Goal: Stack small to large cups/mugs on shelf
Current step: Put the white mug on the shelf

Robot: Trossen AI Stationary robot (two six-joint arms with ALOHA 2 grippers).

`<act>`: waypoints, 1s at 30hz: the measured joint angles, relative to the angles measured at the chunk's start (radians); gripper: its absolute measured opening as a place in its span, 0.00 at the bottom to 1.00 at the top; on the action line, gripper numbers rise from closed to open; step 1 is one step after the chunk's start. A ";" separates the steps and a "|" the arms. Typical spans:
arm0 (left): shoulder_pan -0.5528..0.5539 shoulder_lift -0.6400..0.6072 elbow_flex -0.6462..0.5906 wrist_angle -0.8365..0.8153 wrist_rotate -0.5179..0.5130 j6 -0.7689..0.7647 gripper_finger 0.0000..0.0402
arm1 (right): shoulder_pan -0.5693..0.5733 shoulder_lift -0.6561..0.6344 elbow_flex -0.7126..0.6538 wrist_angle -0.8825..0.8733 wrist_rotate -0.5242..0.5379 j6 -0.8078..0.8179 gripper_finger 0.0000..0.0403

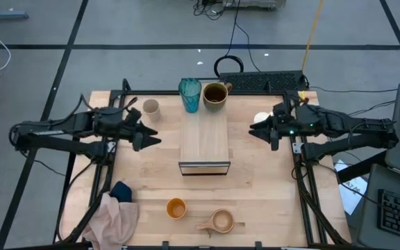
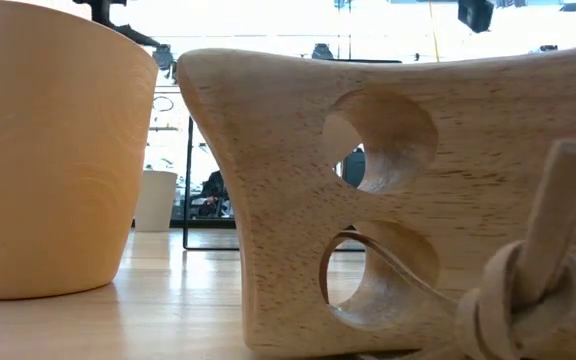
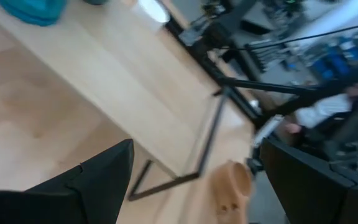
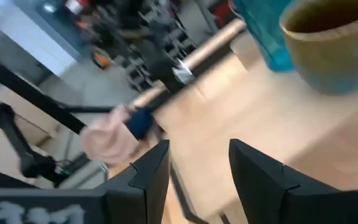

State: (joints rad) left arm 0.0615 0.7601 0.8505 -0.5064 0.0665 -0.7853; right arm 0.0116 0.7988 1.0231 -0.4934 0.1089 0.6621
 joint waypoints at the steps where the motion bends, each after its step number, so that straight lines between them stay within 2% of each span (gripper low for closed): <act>1: -0.011 -0.009 0.000 0.008 0.004 -0.009 0.87 | 0.000 0.000 0.000 -0.017 0.000 0.000 0.39; 5: -0.048 -0.041 0.000 0.085 0.030 -0.023 0.87 | -0.004 -0.001 0.000 -0.069 -0.001 -0.020 0.39; 9: -0.071 -0.061 0.001 0.167 0.040 -0.037 0.87 | -0.046 0.002 0.000 -0.246 -0.016 -0.020 0.39; 17: -0.103 -0.059 0.001 0.166 0.039 -0.052 0.87 | -0.168 0.044 0.000 -0.440 -0.148 -0.121 0.39; 24: -0.119 -0.059 0.001 0.167 0.039 -0.063 0.87 | -0.276 0.134 0.027 -0.581 -0.189 -0.335 0.39; 30: -0.119 -0.059 0.001 0.167 0.016 -0.088 0.87 | -0.356 0.219 0.089 -0.665 -0.130 -0.569 0.39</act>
State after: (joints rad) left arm -0.0578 0.7010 0.8513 -0.3389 0.0827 -0.8738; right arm -0.3445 1.0181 1.1125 -1.1586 -0.0212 0.0934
